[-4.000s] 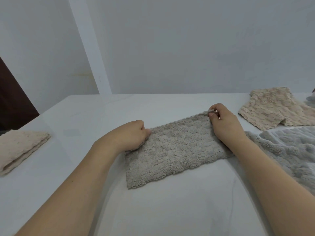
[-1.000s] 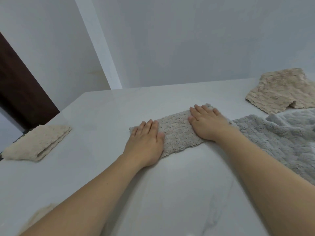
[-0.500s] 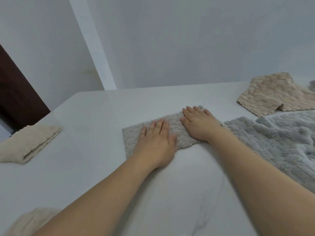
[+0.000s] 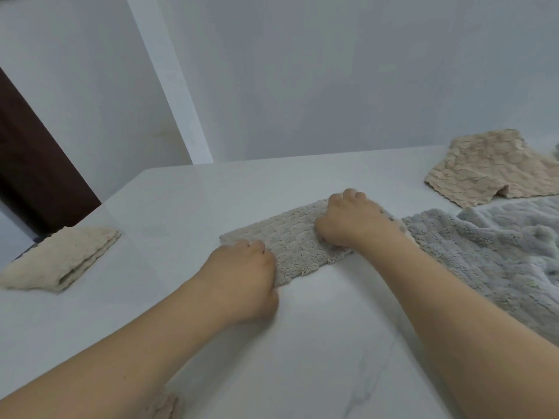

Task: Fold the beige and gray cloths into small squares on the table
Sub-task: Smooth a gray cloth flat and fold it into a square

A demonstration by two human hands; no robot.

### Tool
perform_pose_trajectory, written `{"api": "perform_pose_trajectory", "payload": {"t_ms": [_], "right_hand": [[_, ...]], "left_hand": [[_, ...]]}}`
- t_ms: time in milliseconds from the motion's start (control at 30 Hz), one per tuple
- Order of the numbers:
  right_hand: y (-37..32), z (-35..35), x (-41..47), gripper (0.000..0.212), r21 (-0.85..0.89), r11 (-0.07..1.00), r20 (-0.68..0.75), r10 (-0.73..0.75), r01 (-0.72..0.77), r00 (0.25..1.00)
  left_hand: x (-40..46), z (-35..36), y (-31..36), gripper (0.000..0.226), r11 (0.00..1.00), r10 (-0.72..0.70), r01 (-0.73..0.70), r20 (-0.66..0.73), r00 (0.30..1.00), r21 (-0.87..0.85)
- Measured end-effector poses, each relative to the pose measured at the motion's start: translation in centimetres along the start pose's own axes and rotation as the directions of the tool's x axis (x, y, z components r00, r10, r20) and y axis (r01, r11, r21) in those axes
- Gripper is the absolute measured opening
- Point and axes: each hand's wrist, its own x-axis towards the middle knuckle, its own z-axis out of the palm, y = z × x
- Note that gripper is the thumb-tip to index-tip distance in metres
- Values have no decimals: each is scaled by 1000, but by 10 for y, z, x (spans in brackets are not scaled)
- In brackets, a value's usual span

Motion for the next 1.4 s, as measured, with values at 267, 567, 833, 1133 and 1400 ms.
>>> {"api": "perform_pose_trajectory", "payload": {"t_ms": [267, 567, 833, 1133, 1400], "right_hand": [[20, 9, 7, 50, 379, 871, -10, -336, 314, 942], [28, 21, 20, 39, 234, 928, -248, -231, 290, 941], [29, 17, 15, 33, 455, 849, -178, -209, 269, 962], [32, 11, 14, 24, 903, 397, -116, -141, 163, 983], [46, 9, 23, 72, 957, 280, -85, 18, 77, 996]], "left_hand": [[-6, -30, 81, 13, 930, 232, -206, 52, 971, -306], [-8, -2, -17, 53, 964, 206, -171, 166, 964, -202], [-4, 6, -7, 22, 945, 215, -232, -100, 972, -231], [11, -33, 1, 14, 759, 269, -70, 213, 939, -647], [93, -31, -24, 13, 663, -53, -17, -70, 996, -749]]}}
